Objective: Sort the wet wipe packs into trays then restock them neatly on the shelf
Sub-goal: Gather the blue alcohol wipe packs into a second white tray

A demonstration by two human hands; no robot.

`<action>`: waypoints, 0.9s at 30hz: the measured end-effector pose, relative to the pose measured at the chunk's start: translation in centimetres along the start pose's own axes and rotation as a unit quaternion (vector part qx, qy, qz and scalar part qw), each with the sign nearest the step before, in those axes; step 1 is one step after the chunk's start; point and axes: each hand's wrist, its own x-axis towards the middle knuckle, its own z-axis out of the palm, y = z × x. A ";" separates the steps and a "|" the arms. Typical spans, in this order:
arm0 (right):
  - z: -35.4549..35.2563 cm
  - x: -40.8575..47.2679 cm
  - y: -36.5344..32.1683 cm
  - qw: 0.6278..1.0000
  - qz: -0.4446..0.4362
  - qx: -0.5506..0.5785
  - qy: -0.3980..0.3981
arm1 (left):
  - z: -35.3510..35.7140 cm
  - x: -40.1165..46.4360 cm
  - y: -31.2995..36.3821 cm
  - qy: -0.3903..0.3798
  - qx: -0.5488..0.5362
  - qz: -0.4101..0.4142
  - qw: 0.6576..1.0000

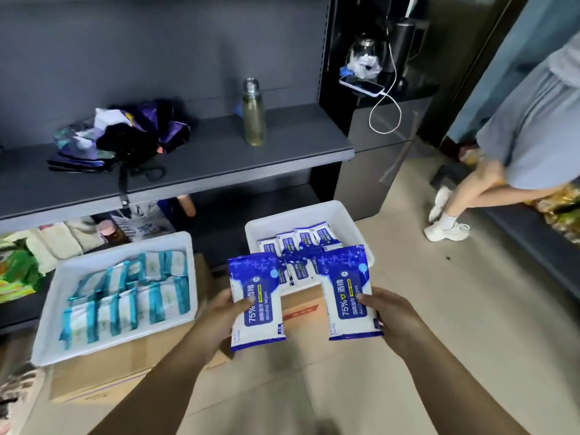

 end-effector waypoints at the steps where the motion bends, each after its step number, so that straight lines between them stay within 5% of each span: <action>1: -1.4 1.3 -0.5 1.000 0.007 -0.002 0.000 | 1.6 1.0 -0.3 0.006 -0.016 -0.008 1.000; 21: 1.4 28.4 -5.3 0.979 0.196 -0.051 0.026 | 7.7 26.7 0.9 0.137 -0.097 -0.164 0.972; 27: 6.1 41.9 -1.7 0.947 0.204 -0.245 -0.037 | 8.2 37.4 -3.6 0.203 -0.035 -0.194 0.959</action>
